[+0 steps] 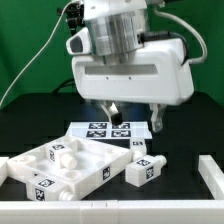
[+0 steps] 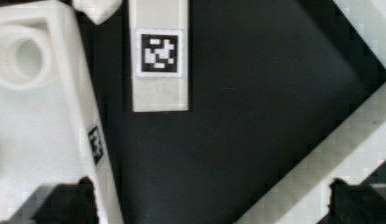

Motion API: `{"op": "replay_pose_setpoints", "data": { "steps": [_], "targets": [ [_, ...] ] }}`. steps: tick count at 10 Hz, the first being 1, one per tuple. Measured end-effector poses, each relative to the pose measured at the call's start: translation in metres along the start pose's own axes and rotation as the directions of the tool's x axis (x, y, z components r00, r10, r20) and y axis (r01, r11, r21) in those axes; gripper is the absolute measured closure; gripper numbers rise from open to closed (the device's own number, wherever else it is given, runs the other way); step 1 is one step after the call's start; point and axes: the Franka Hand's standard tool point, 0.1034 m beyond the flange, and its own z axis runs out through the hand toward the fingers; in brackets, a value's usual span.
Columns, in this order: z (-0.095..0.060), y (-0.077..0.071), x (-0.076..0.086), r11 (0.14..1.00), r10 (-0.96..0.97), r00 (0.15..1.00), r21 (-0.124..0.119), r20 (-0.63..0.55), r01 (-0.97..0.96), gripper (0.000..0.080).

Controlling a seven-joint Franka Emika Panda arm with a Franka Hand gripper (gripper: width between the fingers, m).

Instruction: Assemble one leg

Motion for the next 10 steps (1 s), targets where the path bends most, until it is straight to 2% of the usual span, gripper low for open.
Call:
{"op": "replay_pose_setpoints", "data": {
  "steps": [3, 5, 7, 10],
  "targets": [
    [0.0, 0.001, -0.002, 1.0, -0.009, 1.0, -0.005, 0.022, 0.009, 0.015],
    [0.001, 0.01, -0.004, 0.999, -0.025, 0.983, -0.021, 0.179, 0.029, 0.015],
    [0.006, 0.011, 0.011, 0.999, -0.025, 0.948, -0.023, 0.317, 0.034, 0.015],
    [0.021, 0.007, 0.013, 0.998, -0.03, 0.889, -0.041, 0.457, 0.055, 0.015]
  ]
}}
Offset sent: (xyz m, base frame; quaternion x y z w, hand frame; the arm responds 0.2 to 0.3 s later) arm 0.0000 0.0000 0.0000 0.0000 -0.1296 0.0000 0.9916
